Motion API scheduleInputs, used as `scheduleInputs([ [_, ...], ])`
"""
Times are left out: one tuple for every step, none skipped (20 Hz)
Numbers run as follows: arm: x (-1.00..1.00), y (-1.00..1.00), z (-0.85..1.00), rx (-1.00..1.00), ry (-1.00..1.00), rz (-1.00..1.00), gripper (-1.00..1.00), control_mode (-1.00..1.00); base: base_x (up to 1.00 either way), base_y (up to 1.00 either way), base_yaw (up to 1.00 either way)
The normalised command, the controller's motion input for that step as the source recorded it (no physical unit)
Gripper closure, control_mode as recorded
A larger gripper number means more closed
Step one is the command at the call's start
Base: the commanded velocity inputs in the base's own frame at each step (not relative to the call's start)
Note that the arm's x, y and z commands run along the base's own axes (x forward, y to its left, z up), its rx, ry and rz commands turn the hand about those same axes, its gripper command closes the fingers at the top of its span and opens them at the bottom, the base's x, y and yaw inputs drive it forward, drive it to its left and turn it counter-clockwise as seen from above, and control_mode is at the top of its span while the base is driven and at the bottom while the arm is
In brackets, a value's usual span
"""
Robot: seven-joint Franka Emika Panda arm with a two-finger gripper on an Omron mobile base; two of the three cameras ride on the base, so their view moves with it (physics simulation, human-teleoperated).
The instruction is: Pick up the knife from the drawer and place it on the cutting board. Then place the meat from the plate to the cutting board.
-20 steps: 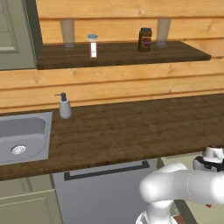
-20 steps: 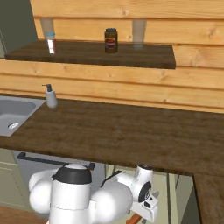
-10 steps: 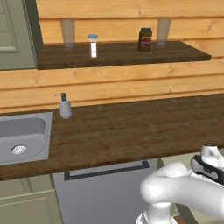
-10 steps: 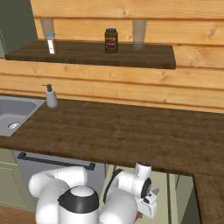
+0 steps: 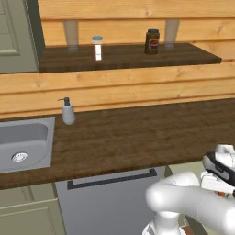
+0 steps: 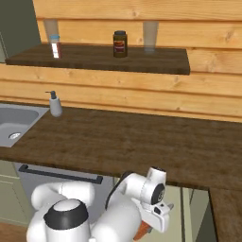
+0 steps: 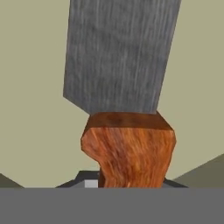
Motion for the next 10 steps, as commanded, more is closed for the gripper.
scheduleInputs([
  [-0.38, 0.46, 1.0, 0.0, 0.04, -0.06, 1.0, -1.0, 0.0, 0.0, 0.0],
  [-0.36, 0.42, 1.0, 0.0, 0.01, -0.06, 1.0, -1.0, 0.0, 0.0, 0.0],
  [-0.29, 0.39, 1.0, 0.0, 0.0, -0.05, 1.0, -1.0, 0.0, 0.0, 0.0],
  [-0.43, 0.41, 1.0, 0.0, 0.0, -0.04, 1.0, -1.0, 0.0, 0.0, 0.0],
  [-0.44, 0.46, 1.0, 0.0, 0.0, -0.04, 1.0, -1.0, 0.0, 0.0, 0.0],
  [-0.55, 0.39, 1.0, 0.0, 0.0, -0.04, 1.0, -1.0, 0.0, 0.0, 0.0],
  [-0.55, 0.31, 1.0, 0.0, 0.0, -0.04, 1.0, -1.0, 0.0, 0.0, 0.0],
  [-0.59, 0.32, 1.0, 0.0, 0.0, -0.05, 1.0, -1.0, 0.0, 0.0, 0.0],
  [-0.6, 0.29, 1.0, 0.0, 0.0, -0.06, 1.0, -1.0, 0.0, 0.0, 0.0],
  [-0.61, 0.07, 1.0, 0.0, 0.0, -0.07, 1.0, -1.0, 0.0, 0.0, 0.0],
])
